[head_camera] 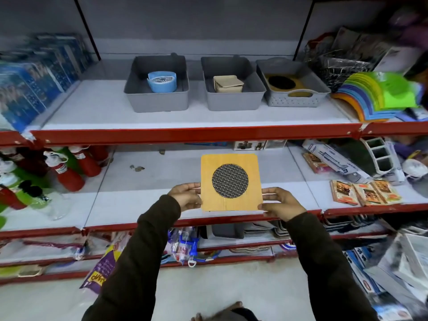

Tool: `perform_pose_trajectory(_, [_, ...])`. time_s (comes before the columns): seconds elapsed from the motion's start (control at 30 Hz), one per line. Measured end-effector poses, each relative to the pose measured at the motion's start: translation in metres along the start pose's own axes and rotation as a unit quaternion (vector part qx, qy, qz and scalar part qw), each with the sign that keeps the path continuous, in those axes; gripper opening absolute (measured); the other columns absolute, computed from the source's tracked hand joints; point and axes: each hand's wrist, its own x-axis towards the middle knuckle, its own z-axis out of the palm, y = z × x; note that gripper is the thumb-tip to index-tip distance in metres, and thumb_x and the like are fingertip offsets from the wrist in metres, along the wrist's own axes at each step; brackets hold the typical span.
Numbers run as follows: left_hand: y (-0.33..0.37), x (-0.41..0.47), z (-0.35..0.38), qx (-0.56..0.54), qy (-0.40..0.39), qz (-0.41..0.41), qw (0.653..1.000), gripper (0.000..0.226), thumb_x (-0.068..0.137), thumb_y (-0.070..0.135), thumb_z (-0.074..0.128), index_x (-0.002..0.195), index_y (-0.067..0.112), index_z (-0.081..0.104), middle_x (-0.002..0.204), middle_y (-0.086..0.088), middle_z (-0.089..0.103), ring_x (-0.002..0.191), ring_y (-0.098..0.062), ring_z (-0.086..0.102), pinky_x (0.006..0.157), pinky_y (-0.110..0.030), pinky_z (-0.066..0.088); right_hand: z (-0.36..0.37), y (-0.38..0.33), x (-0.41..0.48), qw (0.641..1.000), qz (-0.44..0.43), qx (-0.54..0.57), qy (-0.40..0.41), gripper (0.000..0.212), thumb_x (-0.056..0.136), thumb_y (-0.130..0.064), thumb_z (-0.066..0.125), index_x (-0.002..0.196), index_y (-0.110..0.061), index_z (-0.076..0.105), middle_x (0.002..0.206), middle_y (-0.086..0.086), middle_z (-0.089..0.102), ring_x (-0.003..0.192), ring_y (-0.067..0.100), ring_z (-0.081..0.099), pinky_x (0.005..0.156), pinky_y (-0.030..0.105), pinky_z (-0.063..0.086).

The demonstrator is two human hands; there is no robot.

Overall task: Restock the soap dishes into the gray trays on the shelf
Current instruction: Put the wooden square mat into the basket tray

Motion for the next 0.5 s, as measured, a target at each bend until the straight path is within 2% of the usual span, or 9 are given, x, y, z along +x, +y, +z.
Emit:
perform_pose_trajectory(0.07, [0.008, -0.012, 0.004, 0.017, -0.013, 0.007, 1.0, 0.051, 0.084, -0.025, 0.046, 0.125, 0.004, 0.049, 0.1, -0.008, 0.061, 0.08, -0.021, 0.06, 0.058, -0.021, 0.058, -0.004, -0.008, -0.01, 1.0, 0.0, 0.001, -0.009, 0.036, 0.076, 0.014, 0.067, 0.102, -0.01, 0.055, 0.093, 0.009, 0.062, 0.077, 0.019, 0.062, 0.053, 0.023, 0.056])
perform_pose_trajectory(0.13, [0.016, -0.024, 0.008, 0.02, -0.027, 0.015, 0.999, 0.045, 0.084, -0.025, 0.044, 0.117, 0.005, 0.05, 0.097, -0.007, 0.062, 0.078, -0.02, 0.06, 0.057, -0.022, 0.058, -0.012, -0.015, -0.021, 1.0, -0.002, -0.002, -0.028, 0.036, 0.076, 0.015, 0.066, 0.099, -0.011, 0.056, 0.094, 0.011, 0.062, 0.079, 0.022, 0.062, 0.06, 0.029, 0.058])
perform_pose_trajectory(0.23, [0.033, -0.045, 0.017, 0.012, -0.052, 0.027, 0.998, 0.041, 0.085, -0.026, 0.042, 0.103, 0.009, 0.054, 0.091, -0.007, 0.063, 0.072, -0.017, 0.062, 0.056, -0.022, 0.057, -0.029, -0.033, -0.041, 0.998, -0.01, -0.003, -0.054, 0.039, 0.078, 0.015, 0.065, 0.11, -0.005, 0.056, 0.104, 0.017, 0.062, 0.085, 0.028, 0.064, 0.069, 0.032, 0.06])
perform_pose_trajectory(0.4, [0.083, -0.062, 0.037, -0.03, -0.091, 0.089, 0.991, 0.053, 0.083, -0.027, 0.045, 0.126, 0.003, 0.053, 0.11, -0.013, 0.065, 0.084, -0.023, 0.065, 0.062, -0.025, 0.06, -0.065, -0.079, -0.065, 0.995, -0.085, 0.001, -0.045, 0.052, 0.069, 0.006, 0.075, 0.117, -0.004, 0.058, 0.112, 0.022, 0.064, 0.092, 0.028, 0.066, 0.076, 0.03, 0.061])
perform_pose_trajectory(0.5, [0.125, -0.069, 0.062, -0.032, -0.101, 0.162, 0.981, 0.046, 0.085, -0.023, 0.045, 0.121, 0.003, 0.057, 0.107, -0.011, 0.069, 0.079, -0.017, 0.072, 0.067, -0.025, 0.061, -0.089, -0.113, -0.067, 0.99, -0.127, 0.047, -0.024, 0.043, 0.077, 0.015, 0.066, 0.117, 0.001, 0.06, 0.111, 0.022, 0.066, 0.087, 0.024, 0.069, 0.068, 0.025, 0.061])
